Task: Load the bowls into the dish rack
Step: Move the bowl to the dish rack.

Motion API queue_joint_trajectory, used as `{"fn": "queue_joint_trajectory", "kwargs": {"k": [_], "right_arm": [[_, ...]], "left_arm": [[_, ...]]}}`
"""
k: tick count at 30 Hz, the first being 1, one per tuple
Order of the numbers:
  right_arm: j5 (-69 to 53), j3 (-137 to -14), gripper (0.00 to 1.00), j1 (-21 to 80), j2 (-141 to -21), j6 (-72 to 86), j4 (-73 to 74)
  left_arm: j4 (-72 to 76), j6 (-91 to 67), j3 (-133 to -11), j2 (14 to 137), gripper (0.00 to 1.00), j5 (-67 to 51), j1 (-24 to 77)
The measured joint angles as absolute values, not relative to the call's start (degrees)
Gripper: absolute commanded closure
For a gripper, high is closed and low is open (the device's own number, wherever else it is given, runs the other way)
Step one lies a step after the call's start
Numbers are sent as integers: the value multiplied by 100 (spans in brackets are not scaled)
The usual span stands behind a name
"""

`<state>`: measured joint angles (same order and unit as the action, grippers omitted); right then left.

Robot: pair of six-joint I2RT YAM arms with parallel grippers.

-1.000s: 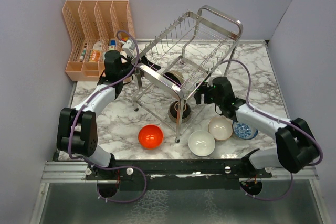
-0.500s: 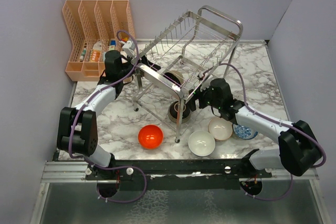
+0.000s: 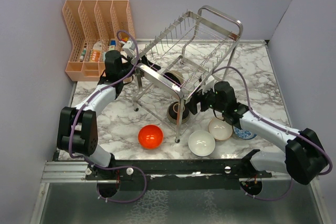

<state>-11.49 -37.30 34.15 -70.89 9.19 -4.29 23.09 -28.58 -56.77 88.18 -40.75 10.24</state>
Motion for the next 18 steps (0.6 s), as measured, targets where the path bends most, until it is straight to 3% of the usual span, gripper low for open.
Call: {"fn": "queue_joint_trajectory", "kwargs": {"k": [18], "right_arm": [[-1409, -3756, 21, 3520, -7529, 967, -626]], "left_arm": [[2307, -2858, -5677, 8820, 28, -4075, 1024]]}}
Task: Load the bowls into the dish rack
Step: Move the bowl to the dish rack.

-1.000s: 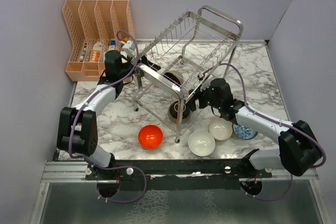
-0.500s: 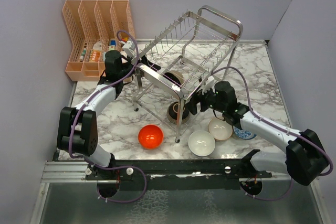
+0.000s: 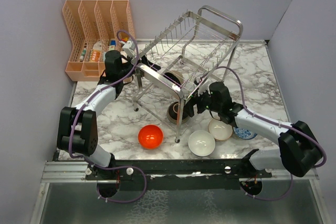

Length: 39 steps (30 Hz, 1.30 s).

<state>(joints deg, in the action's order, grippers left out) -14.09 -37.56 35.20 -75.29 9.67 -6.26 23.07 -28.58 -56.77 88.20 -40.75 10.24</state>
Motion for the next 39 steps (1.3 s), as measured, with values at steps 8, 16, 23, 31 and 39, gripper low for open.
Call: {"fn": "queue_joint_trajectory", "kwargs": {"k": [8, 16, 23, 31, 39], "right_arm": [[-211, -3905, 22, 3531, -7675, 1343, -668], [14, -4073, 22, 3551, -8007, 1793, -777], [405, -4073, 22, 3006, -8383, 1970, -880], [521, -4075, 22, 2967, -8552, 1898, -939], [517, -4075, 21, 2967, -8447, 1881, -819]], "left_arm": [[2305, -2856, -5675, 8820, 28, -4073, 1024], [2298, -2853, -5677, 8823, 28, -4073, 1024], [2283, -2853, -5677, 8833, 28, -4069, 1024], [2257, -2851, -5677, 8882, 28, -4066, 1024], [2255, -2851, -5677, 8886, 28, -4066, 1024]]}}
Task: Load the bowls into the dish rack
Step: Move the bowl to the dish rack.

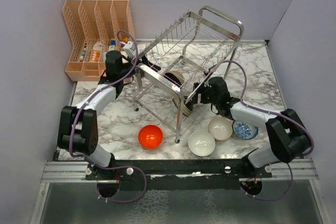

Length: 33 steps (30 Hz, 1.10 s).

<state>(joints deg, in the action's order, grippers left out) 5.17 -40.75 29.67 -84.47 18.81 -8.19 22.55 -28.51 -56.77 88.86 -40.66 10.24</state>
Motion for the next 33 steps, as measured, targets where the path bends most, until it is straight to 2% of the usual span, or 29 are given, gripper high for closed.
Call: {"fn": "queue_joint_trajectory", "kwargs": {"k": [25, 33], "right_arm": [[1186, -4060, 2, 2961, -7271, 1791, 139], [1420, -4097, 3, 2961, -6733, 2198, 1105]], "left_arm": [[2261, -2864, -5675, 8886, 28, -4066, 1026], [2211, -2899, -5677, 8879, 12, -4036, 1026]]}}
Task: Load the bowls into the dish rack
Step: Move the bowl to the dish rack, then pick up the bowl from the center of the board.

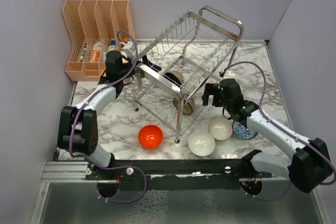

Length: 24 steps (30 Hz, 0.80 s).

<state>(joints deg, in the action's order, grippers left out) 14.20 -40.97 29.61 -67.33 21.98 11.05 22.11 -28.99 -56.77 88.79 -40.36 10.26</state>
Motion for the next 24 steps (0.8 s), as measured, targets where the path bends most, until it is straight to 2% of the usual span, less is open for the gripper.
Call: {"fn": "queue_joint_trajectory", "kwargs": {"k": [2, 3, 13, 18, 22, 24], "right_arm": [[1431, -4130, 4, 2961, -6517, 2366, 1476], [1426, -4167, 5, 2961, -6392, 2462, 1691], [856, -4263, 14, 2961, -5551, 3216, 3468], [521, -4287, 24, 2961, -5151, 3634, 4222], [161, -4276, 25, 2961, -5085, 4034, 4556], [-43, -4259, 31, 2961, -5076, 4163, 4694]], "left_arm": [[2161, -2908, -5677, 8866, 2, -4007, 1026], [2139, -2921, -5677, 8858, 1, -3981, 1026], [1804, -2991, -5808, 8761, 1, -3800, 1024], [1684, -3039, -5935, 8744, 1, -3782, 1020], [1686, -3120, -5944, 8726, 1, -3787, 1020], [1688, -3146, -5944, 8726, 1, -3791, 1020]]}}
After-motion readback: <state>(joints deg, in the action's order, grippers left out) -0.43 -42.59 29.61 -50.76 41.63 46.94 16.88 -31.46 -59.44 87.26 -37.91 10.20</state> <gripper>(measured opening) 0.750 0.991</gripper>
